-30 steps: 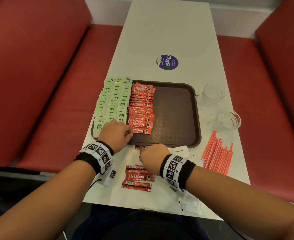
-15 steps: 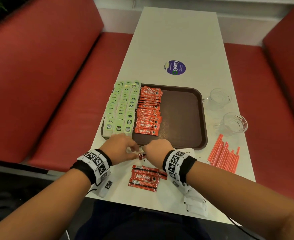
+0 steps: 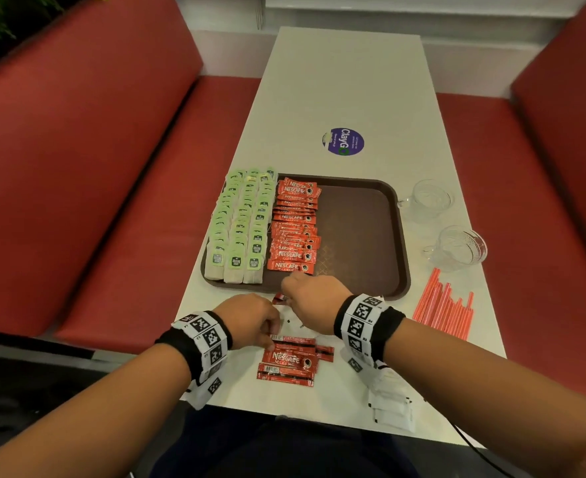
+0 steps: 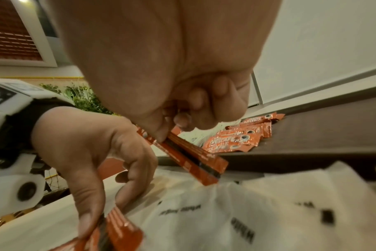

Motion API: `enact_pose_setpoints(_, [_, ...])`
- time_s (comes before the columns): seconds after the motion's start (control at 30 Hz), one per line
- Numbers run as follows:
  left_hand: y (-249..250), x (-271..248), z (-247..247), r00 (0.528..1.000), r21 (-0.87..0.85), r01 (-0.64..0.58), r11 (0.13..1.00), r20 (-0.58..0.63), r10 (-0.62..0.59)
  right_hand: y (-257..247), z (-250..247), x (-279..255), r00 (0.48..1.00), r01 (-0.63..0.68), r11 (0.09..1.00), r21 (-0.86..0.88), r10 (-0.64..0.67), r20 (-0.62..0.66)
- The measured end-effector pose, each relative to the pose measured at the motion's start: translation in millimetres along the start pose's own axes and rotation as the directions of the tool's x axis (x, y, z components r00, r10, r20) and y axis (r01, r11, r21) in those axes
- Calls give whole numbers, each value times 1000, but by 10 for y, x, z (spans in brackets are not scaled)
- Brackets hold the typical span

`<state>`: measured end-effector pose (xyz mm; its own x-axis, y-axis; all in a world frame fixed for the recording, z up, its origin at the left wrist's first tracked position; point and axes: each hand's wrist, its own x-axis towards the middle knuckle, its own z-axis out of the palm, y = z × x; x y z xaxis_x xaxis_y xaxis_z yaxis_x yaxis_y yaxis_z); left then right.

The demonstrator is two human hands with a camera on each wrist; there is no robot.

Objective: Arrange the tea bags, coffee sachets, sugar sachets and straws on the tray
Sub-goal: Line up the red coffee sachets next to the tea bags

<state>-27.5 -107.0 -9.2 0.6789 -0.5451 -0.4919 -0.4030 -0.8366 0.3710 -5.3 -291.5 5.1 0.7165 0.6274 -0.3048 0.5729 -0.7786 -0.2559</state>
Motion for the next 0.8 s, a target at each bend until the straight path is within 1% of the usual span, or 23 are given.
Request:
enact_pose_setpoints(0.1, [0, 8, -73, 1000, 18, -8, 1000, -29, 8, 37, -57, -24, 995, 50, 994, 92, -42, -85])
enact_pose_setpoints(0.2, [-63, -20, -188, 996, -26, 11, 1000, -83, -13, 98, -172, -67, 989, 37, 975, 221, -3, -151])
enact_pose_setpoints(0.33, [-110, -58, -356, 980, -50, 12, 999, -200, -22, 234, -293, -155, 987, -44, 945, 325, 92, -134])
enact_pose_setpoints(0.43, [-116, -39, -441, 957, -62, 8, 998, -290, -26, 310, -317, -174, 988, -72, 911, 406, 119, -94])
enact_pose_setpoints(0.5, [-91, -4, -473, 934, -36, -4, 999, -358, -9, 355, -297, -169, 990, -81, 912, 402, 120, -72])
enact_pose_setpoints(0.57, [-64, 33, -488, 906, -24, -29, 999, -423, 17, 387, -275, -156, 994, -76, 937, 341, 99, -48])
enact_pose_setpoints(0.63, [-60, 75, -488, 888, -34, -69, 997, -457, 46, 426, -247, -131, 997, -62, 952, 298, 74, -29])
enact_pose_setpoints(0.7, [-49, 114, -491, 900, -53, -76, 996, -434, 46, 463, -243, -116, 997, -55, 952, 301, 69, -35])
enact_pose_setpoints(0.8, [-4, 168, -487, 918, -128, -33, 991, -396, -21, 521, -241, -99, 994, -70, 951, 300, 91, -58])
